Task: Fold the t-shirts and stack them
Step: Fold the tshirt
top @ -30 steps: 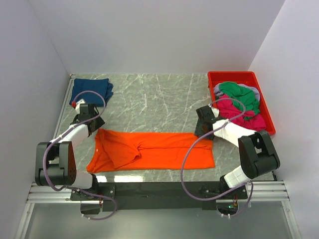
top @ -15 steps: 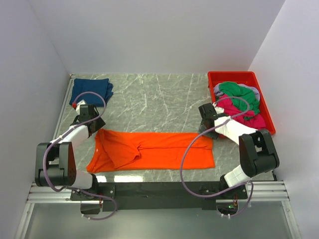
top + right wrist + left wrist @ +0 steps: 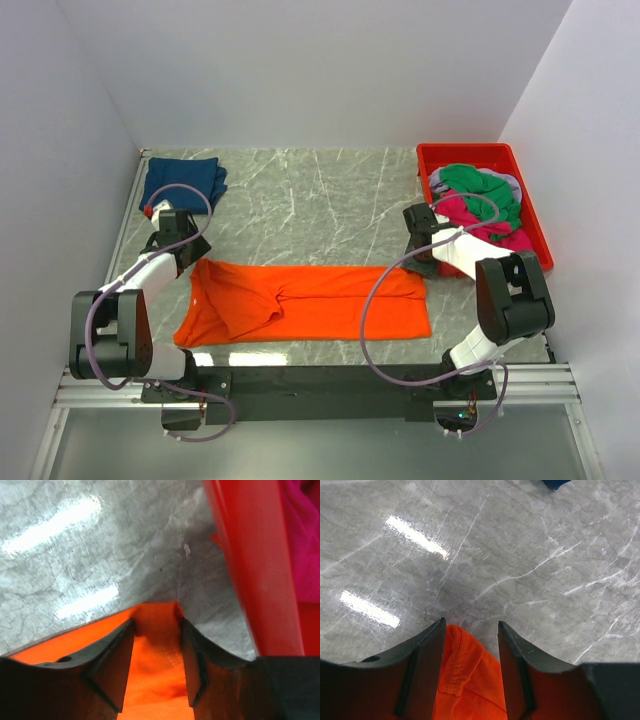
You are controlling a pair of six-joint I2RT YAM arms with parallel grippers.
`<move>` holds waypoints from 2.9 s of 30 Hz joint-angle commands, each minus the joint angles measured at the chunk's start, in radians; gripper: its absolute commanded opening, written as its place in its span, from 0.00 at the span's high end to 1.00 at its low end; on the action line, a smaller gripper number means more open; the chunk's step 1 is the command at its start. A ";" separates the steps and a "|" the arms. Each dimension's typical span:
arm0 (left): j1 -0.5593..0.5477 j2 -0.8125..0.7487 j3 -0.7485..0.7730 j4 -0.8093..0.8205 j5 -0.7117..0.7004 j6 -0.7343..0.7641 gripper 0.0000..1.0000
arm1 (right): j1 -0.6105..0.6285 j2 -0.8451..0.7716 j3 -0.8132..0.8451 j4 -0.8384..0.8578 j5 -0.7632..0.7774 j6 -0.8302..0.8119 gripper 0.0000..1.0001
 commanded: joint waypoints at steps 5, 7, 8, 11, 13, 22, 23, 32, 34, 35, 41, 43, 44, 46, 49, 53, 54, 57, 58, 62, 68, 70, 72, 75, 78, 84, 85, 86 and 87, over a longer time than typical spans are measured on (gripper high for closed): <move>0.002 -0.026 -0.008 0.035 0.008 0.006 0.51 | -0.020 0.034 0.023 -0.017 0.018 -0.042 0.87; 0.004 -0.021 -0.005 0.031 0.004 0.006 0.53 | -0.020 0.031 0.019 -0.011 0.013 -0.045 0.94; 0.004 -0.020 -0.005 0.031 0.003 0.006 0.53 | -0.022 0.032 0.019 -0.011 0.007 -0.046 0.98; 0.002 -0.020 -0.006 0.030 0.000 0.005 0.61 | -0.022 0.037 0.023 -0.011 0.002 -0.051 1.00; 0.002 -0.021 -0.009 0.036 0.010 0.006 0.61 | -0.022 0.039 0.025 -0.011 0.004 -0.052 1.00; 0.001 0.034 0.005 0.042 0.077 0.016 0.59 | -0.023 0.026 0.020 -0.012 0.018 -0.052 1.00; 0.002 0.037 0.005 0.044 0.088 0.017 0.59 | -0.022 0.026 0.019 -0.011 0.018 -0.051 1.00; -0.001 0.072 0.015 0.035 0.102 0.025 0.91 | -0.022 0.023 0.016 -0.011 0.022 -0.051 1.00; -0.001 0.065 0.012 0.035 0.089 0.023 1.00 | -0.027 0.023 0.016 -0.013 0.024 -0.051 1.00; -0.001 0.063 0.011 0.033 0.086 0.023 0.99 | -0.027 0.023 0.016 -0.014 0.028 -0.052 1.00; 0.001 0.045 0.021 -0.008 -0.035 0.000 0.99 | -0.046 0.009 0.002 -0.016 0.031 -0.048 1.00; 0.002 0.016 0.015 -0.013 -0.062 -0.012 0.99 | -0.054 0.006 0.002 -0.017 0.039 -0.048 1.00; 0.002 0.005 0.014 -0.018 -0.099 -0.016 0.99 | -0.060 0.005 0.003 -0.020 0.042 -0.046 1.00; 0.010 -0.023 0.009 -0.027 -0.128 -0.029 0.99 | -0.068 0.002 0.000 -0.022 0.050 -0.046 1.00; 0.022 -0.041 -0.005 -0.019 -0.138 -0.035 0.99 | -0.074 -0.001 -0.006 -0.020 0.045 -0.048 1.00; 0.048 -0.037 -0.012 -0.033 -0.153 -0.046 0.99 | -0.079 0.000 -0.003 -0.020 0.045 -0.048 1.00; 0.054 -0.041 -0.015 -0.031 -0.161 -0.049 0.99 | -0.077 0.002 -0.001 -0.022 0.045 -0.048 1.00; 0.087 -0.050 -0.034 -0.027 -0.155 -0.055 0.99 | -0.080 0.000 -0.004 -0.022 0.044 -0.049 1.00; 0.091 -0.049 -0.035 -0.024 -0.148 -0.055 0.99 | -0.079 0.000 -0.006 -0.019 0.042 -0.049 1.00; 0.094 -0.053 -0.022 -0.021 -0.142 -0.044 0.92 | -0.079 -0.007 -0.009 -0.017 0.038 -0.052 1.00; 0.074 -0.148 -0.051 0.002 -0.151 -0.049 0.46 | -0.077 -0.015 -0.014 -0.016 0.039 -0.052 1.00; 0.059 -0.171 -0.064 0.004 -0.145 -0.058 0.38 | -0.079 -0.014 -0.014 -0.017 0.039 -0.054 1.00; 0.019 -0.199 -0.072 0.005 -0.121 -0.070 0.33 | -0.079 -0.014 -0.014 -0.017 0.041 -0.052 1.00; -0.031 -0.227 -0.086 0.011 -0.041 -0.098 0.27 | -0.079 -0.020 -0.015 -0.016 0.042 -0.051 1.00; -0.093 -0.239 -0.118 0.031 0.072 -0.128 0.23 | -0.079 -0.021 -0.018 -0.017 0.047 -0.051 1.00; -0.172 -0.250 -0.170 0.053 0.163 -0.167 0.21 | -0.077 -0.026 -0.021 -0.019 0.051 -0.052 1.00; -0.197 -0.250 -0.176 0.057 0.165 -0.171 0.20 | -0.080 -0.030 -0.024 -0.017 0.053 -0.052 1.00; -0.211 -0.250 -0.181 0.064 0.165 -0.182 0.20 | -0.079 -0.031 -0.026 -0.017 0.056 -0.052 1.00; -0.223 -0.247 -0.186 0.068 0.165 -0.188 0.20 | -0.080 -0.035 -0.029 -0.017 0.056 -0.054 1.00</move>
